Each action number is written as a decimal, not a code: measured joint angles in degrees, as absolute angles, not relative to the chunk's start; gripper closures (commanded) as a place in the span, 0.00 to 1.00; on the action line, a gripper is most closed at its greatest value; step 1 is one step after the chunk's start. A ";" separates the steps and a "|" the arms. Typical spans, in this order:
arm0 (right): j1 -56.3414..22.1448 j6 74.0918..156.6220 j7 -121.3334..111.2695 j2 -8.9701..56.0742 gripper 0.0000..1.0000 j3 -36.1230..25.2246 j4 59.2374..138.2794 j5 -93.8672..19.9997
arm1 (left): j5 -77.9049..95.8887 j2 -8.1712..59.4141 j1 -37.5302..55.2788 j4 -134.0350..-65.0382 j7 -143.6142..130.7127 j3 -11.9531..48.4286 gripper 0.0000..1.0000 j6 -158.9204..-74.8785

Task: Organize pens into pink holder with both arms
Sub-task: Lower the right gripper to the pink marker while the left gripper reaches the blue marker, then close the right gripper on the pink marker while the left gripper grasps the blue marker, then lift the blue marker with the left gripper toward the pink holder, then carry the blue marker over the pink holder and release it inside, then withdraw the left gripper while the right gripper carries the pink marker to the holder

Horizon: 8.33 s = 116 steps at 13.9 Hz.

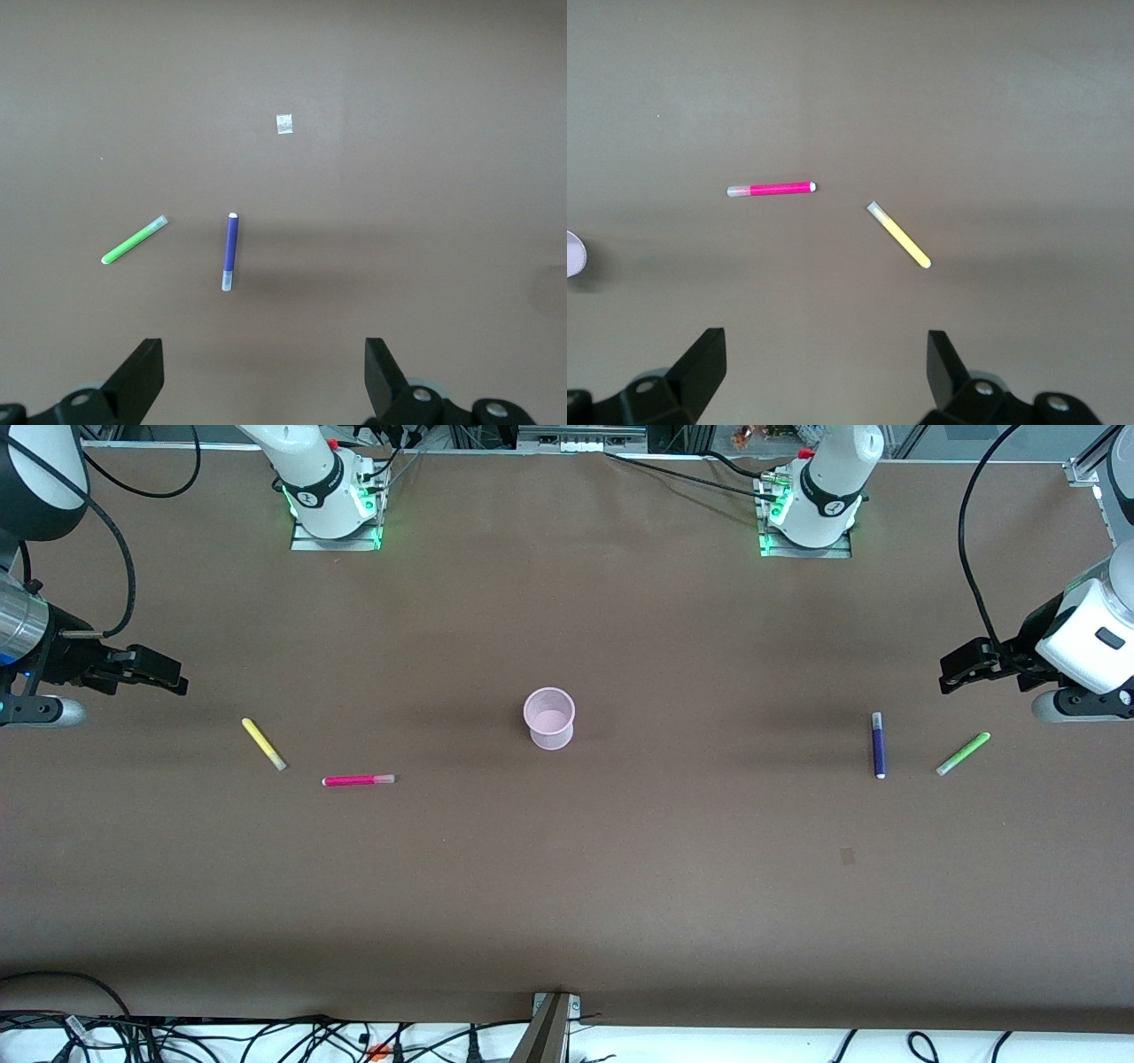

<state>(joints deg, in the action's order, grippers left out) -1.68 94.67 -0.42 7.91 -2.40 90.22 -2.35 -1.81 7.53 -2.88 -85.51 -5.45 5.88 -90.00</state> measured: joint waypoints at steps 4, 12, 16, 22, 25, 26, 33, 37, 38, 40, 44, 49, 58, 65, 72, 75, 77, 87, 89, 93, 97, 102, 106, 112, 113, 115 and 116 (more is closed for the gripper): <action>-1.68 94.50 -0.65 7.91 0.00 -2.48 90.22 -1.72 | -1.81 7.55 -2.88 -85.51 -5.45 5.88 0.00 -90.00; -1.68 87.96 -21.48 7.96 0.00 -5.00 90.34 -1.72 | -1.82 9.42 -3.86 -85.56 -6.28 5.72 0.00 -89.05; -2.79 87.11 -37.25 9.14 0.00 -4.05 91.42 -1.75 | -1.84 14.00 -3.94 -85.92 -3.15 5.73 0.00 -86.30; -3.79 101.54 -51.68 15.33 0.00 0.39 100.42 -1.77 | -2.32 23.89 -8.68 -91.99 3.16 5.53 0.00 -96.15; -3.84 112.92 -63.87 16.33 0.00 0.40 108.12 -3.00 | -6.99 24.64 -8.92 -98.54 3.81 5.68 0.00 -106.13; -3.81 116.60 -66.05 16.66 0.00 0.32 110.32 -3.25 | -8.21 24.61 -8.89 -101.35 3.81 5.79 0.00 -110.40; -3.88 133.88 -69.83 17.59 0.00 1.33 119.57 -3.29 | -9.00 25.45 -10.14 -109.54 8.82 5.72 0.00 -125.21; -3.87 143.82 -74.16 18.20 0.00 1.86 125.29 -4.72 | -9.01 27.31 -11.51 -111.39 9.69 5.68 0.00 -130.97; -3.88 144.51 -75.05 18.31 0.00 2.38 125.15 -4.98 | -9.01 27.60 -11.62 -112.35 9.72 5.68 0.00 -132.78; -3.93 145.11 -77.84 18.40 0.00 3.60 124.50 -5.16 | -9.01 28.11 -11.66 -114.02 9.74 5.68 0.00 -135.83; -4.12 150.90 -89.20 20.43 0.00 4.19 123.95 -5.64 | -9.01 29.50 -12.39 -116.06 9.81 5.65 0.00 -140.39; -3.99 151.30 -91.44 25.54 0.00 3.98 119.12 -8.04 | -9.01 30.08 -12.58 -116.69 9.94 5.65 0.22 -140.69; -3.61 151.22 -85.22 32.28 0.01 4.15 113.81 -8.87 | -9.01 30.47 -12.58 -116.65 10.02 6.00 1.00 -140.74; -5.33 151.49 -83.14 34.27 0.37 4.20 111.66 -10.82 | -9.06 30.17 -12.57 -115.82 12.31 6.49 1.00 -139.79; -5.17 151.50 -83.12 34.61 1.00 3.66 110.64 -10.85 | -4.61 24.50 -12.69 -103.41 19.42 18.27 1.00 -117.87; -5.17 151.41 -83.08 34.51 1.00 3.66 109.93 -10.87 | 3.59 24.06 -12.15 -101.34 19.56 24.96 1.00 -117.24; -5.18 149.97 -82.57 33.34 1.00 3.68 109.33 -10.89 | 5.58 24.48 -11.74 -101.35 19.57 29.43 1.00 -120.37; -7.47 120.59 -60.81 17.26 1.00 4.32 105.05 0.18 | 11.59 35.19 -3.18 -101.52 19.58 46.98 1.00 -155.43; -9.79 119.63 -55.33 16.35 1.00 4.50 104.65 2.51 | 11.59 36.93 1.56 -101.52 19.58 47.43 1.00 -162.99; -10.68 117.67 -53.83 15.85 1.00 4.29 103.64 4.05 | 8.80 38.28 5.52 -101.93 20.82 47.18 1.00 -168.16; -10.63 114.81 -53.83 15.24 1.00 3.62 102.01 4.24 | -1.35 41.12 4.81 -102.27 21.13 45.22 1.00 -172.13; -10.63 113.20 -53.83 14.84 1.00 3.62 101.59 4.25 | -4.78 45.62 4.70 -104.84 21.85 44.83 0.00 -179.14; -10.67 113.13 -52.63 14.84 1.00 3.84 101.59 4.25 | -4.78 45.51 3.20 -104.80 19.19 46.68 0.00 -179.43; -17.95 102.98 -40.76 14.30 1.00 6.18 94.88 8.35 | -4.79 44.58 -7.37 -102.78 6.88 57.99 0.00 -166.78; -20.91 101.05 -37.55 14.23 1.00 6.28 93.21 9.42 | -4.79 44.52 -10.20 -100.94 6.88 59.57 0.00 -160.56; -26.40 99.16 -31.31 14.22 1.00 6.47 91.48 10.50 | -4.80 43.97 -14.62 -96.24 6.89 60.91 0.00 -147.05; -29.03 98.95 -27.95 14.27 1.00 6.50 91.33 11.29 | -4.81 43.61 -16.29 -94.08 6.89 61.02 0.00 -140.64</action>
<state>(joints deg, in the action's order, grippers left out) -29.03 98.95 -27.95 14.27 6.50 91.33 11.29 -4.81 43.61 -16.29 -94.08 6.89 61.02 -140.64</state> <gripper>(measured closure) 0.833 0.000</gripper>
